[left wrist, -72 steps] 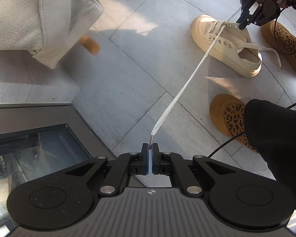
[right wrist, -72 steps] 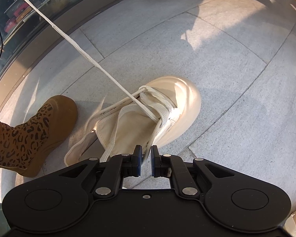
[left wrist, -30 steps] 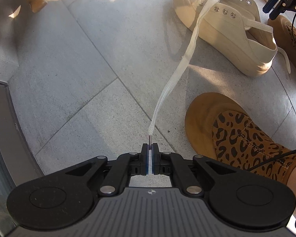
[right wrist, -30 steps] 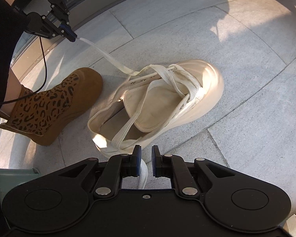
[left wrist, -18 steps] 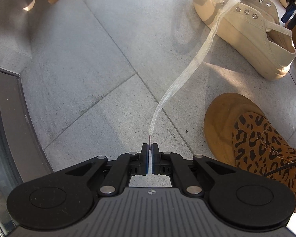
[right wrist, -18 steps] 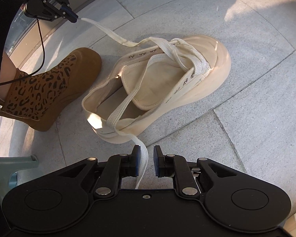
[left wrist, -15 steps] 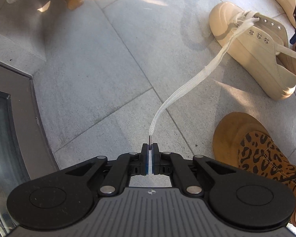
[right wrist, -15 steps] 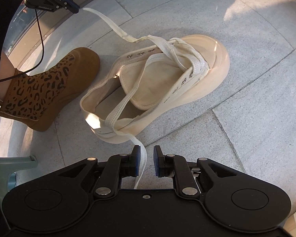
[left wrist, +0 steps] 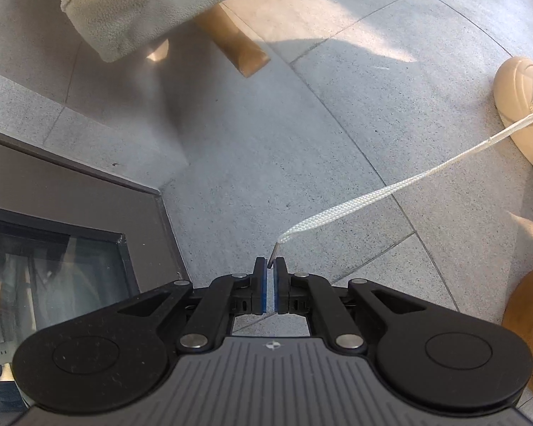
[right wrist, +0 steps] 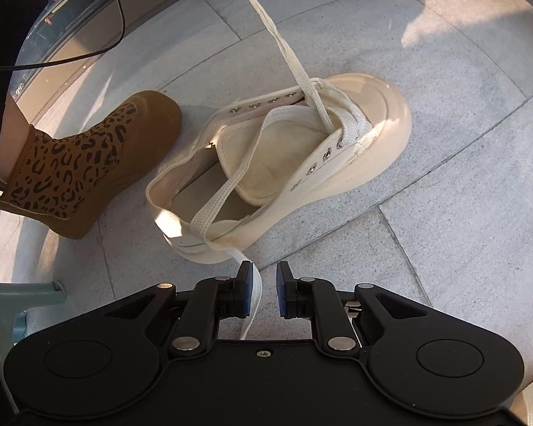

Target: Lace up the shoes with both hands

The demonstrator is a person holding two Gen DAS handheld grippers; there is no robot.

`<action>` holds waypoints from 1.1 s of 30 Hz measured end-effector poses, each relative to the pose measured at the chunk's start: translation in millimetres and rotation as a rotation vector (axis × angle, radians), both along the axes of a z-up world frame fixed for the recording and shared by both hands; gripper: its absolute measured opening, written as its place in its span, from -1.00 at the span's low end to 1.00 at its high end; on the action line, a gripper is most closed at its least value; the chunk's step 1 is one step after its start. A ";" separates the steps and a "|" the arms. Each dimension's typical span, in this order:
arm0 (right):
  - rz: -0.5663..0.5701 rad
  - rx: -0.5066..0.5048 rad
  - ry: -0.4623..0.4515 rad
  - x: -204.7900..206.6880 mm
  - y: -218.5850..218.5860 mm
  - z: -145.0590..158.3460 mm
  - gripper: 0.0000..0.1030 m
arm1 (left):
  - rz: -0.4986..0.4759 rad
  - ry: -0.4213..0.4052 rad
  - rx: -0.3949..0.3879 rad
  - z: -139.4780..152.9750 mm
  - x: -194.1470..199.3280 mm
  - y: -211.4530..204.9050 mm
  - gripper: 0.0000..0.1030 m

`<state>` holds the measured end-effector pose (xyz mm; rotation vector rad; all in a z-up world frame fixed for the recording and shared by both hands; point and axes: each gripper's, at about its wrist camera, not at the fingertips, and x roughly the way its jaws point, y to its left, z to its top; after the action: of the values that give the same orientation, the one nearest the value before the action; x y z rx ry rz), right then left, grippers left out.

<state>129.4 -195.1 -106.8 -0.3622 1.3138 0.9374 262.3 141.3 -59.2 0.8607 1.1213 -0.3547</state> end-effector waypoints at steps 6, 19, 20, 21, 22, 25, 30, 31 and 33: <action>0.036 -0.020 0.044 -2.2 -0.5 -6.6 -0.74 | -0.075 0.060 0.002 -21.5 -20.9 -16.3 -0.89; 0.437 0.063 0.201 -38.0 24.1 -15.3 -0.69 | 0.045 -0.019 -0.456 14.0 -45.9 -49.0 -0.32; 0.490 0.062 0.205 -42.7 28.7 -18.1 -0.69 | 0.046 -0.025 -0.479 16.9 -47.6 -52.7 -0.32; 0.530 0.057 0.204 -46.3 32.3 -20.9 -0.69 | 0.047 -0.032 -0.501 19.6 -49.4 -56.3 -0.32; 0.582 0.049 0.206 -50.5 36.5 -25.1 -0.69 | 0.047 -0.035 -0.526 22.3 -46.1 -61.2 -0.32; 0.740 0.013 0.185 -64.6 44.9 -38.0 -0.69 | 0.058 -0.034 -0.559 24.8 -44.4 -65.7 -0.32; 0.929 -0.031 0.149 -92.9 52.4 -53.1 -0.69 | 0.099 -0.037 -0.596 22.9 -37.4 -66.1 -0.32; 0.941 -0.031 0.139 -96.6 52.3 -54.1 -0.69 | 0.102 -0.038 -0.611 24.3 -37.7 -65.1 -0.32; 0.955 -0.037 0.123 -103.2 53.8 -55.8 -0.69 | 0.099 -0.039 -0.631 27.3 -39.6 -64.7 -0.32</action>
<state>26.2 -141.3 -162.6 -1.0220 1.2597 1.7430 222.6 76.6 -31.8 0.2531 0.9300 -0.5669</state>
